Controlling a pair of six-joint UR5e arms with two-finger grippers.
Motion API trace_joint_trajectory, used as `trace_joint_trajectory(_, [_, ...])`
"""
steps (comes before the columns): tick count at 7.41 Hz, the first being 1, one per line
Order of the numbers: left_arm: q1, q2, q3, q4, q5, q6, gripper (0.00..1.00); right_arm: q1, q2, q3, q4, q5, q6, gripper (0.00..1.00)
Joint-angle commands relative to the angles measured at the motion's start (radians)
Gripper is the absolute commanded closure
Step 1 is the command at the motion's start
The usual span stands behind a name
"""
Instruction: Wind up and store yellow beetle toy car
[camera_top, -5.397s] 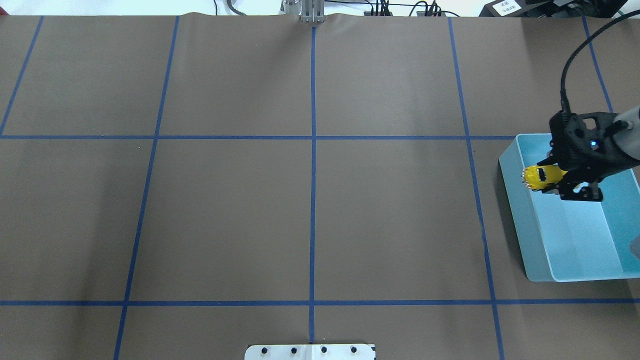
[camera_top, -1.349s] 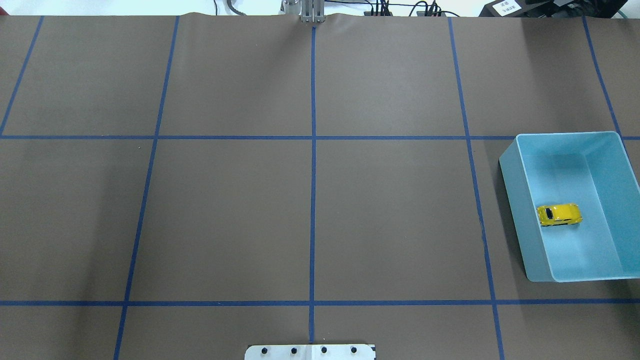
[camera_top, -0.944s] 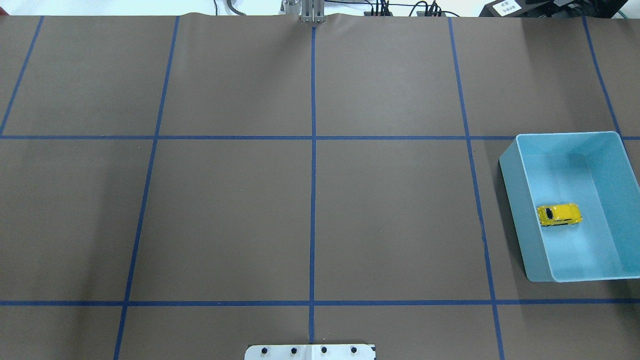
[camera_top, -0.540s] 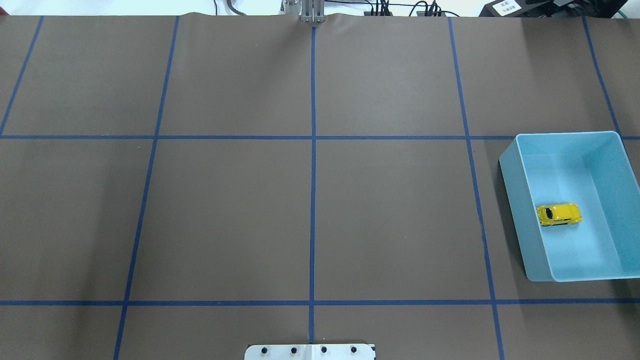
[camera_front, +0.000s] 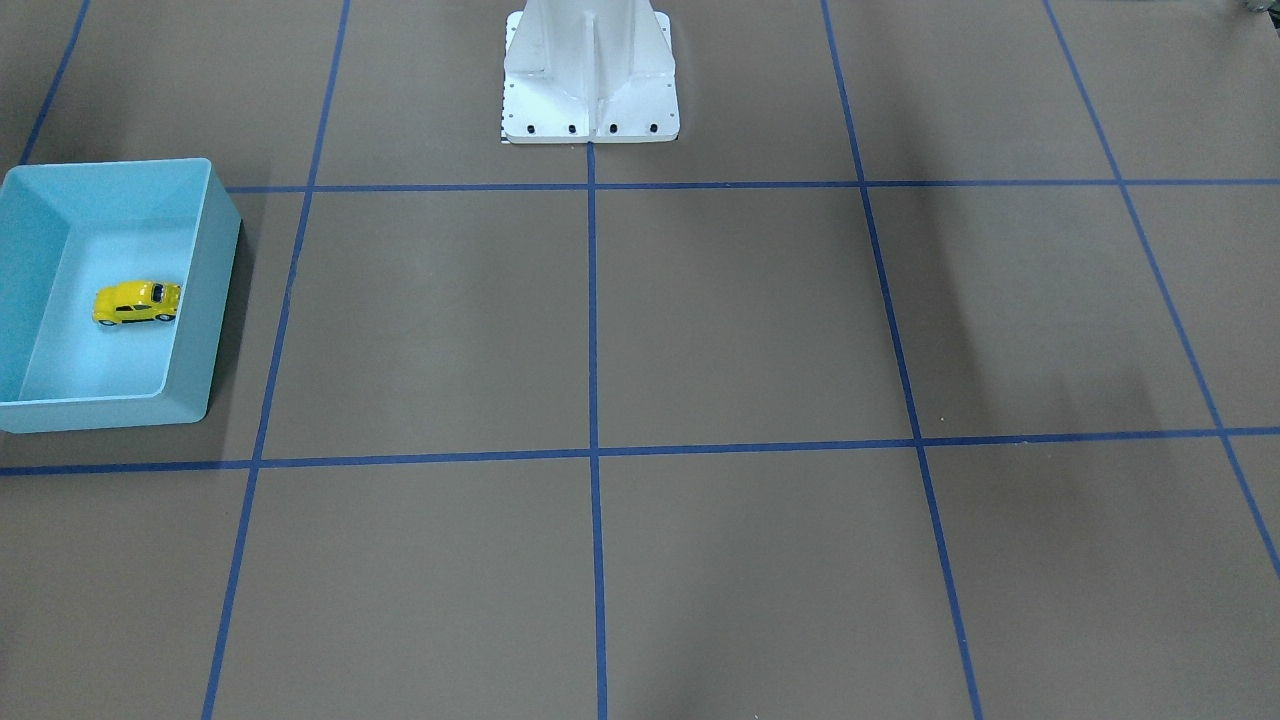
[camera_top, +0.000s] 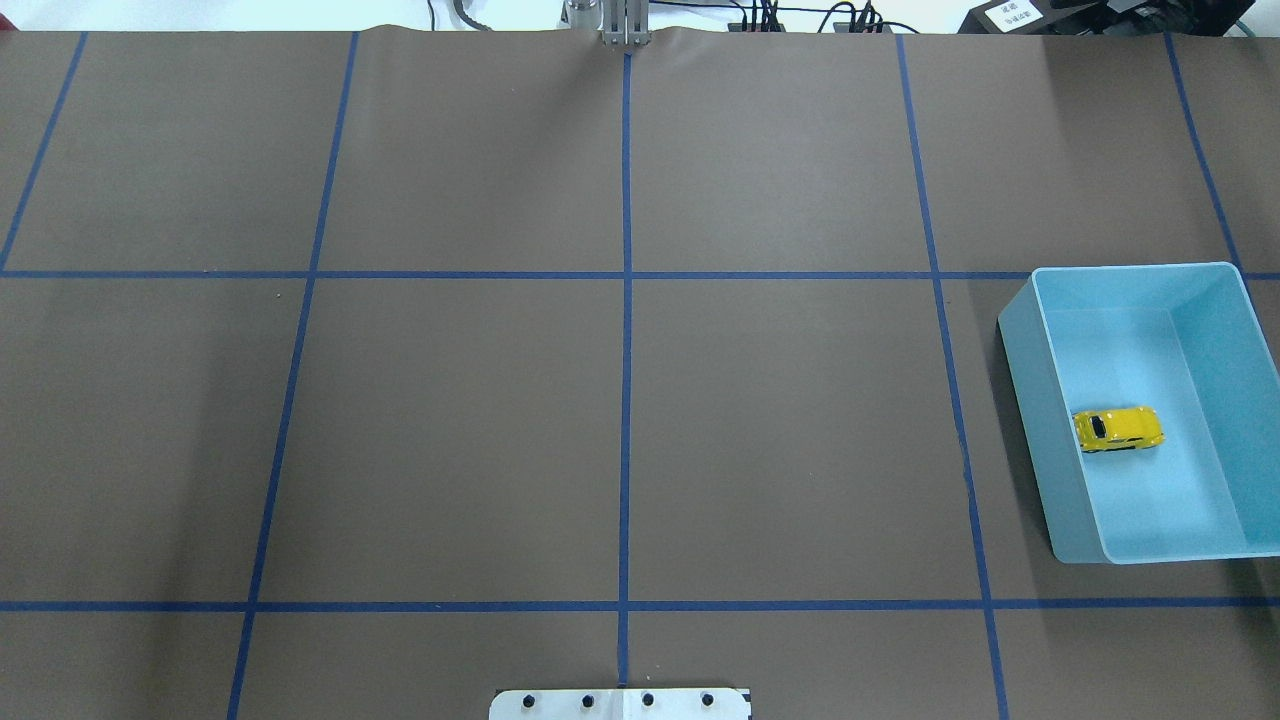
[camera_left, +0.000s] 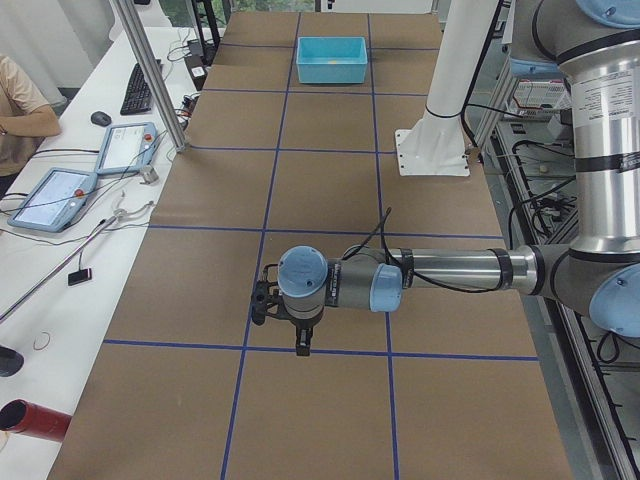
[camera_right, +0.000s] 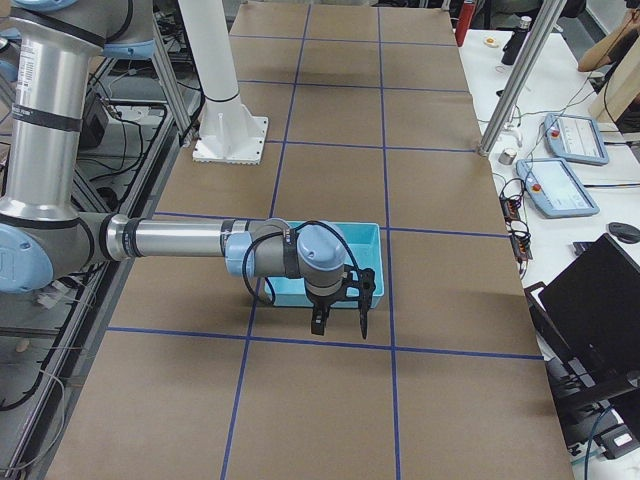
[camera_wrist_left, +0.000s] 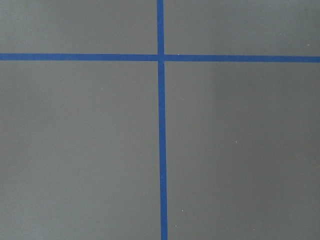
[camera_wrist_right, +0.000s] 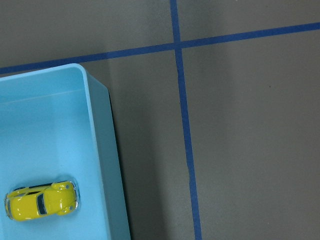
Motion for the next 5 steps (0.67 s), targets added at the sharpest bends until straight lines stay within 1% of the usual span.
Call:
trace_joint_trajectory(1, [-0.001,0.002,0.005,0.000,0.008,-0.002,0.00,0.022,-0.005,0.000,0.000,-0.002,-0.001,0.00])
trace_joint_trajectory(5, [-0.009,0.002,0.011,0.000,0.011,-0.003,0.00,0.037,-0.019,0.002,0.000,-0.004,-0.004,0.00])
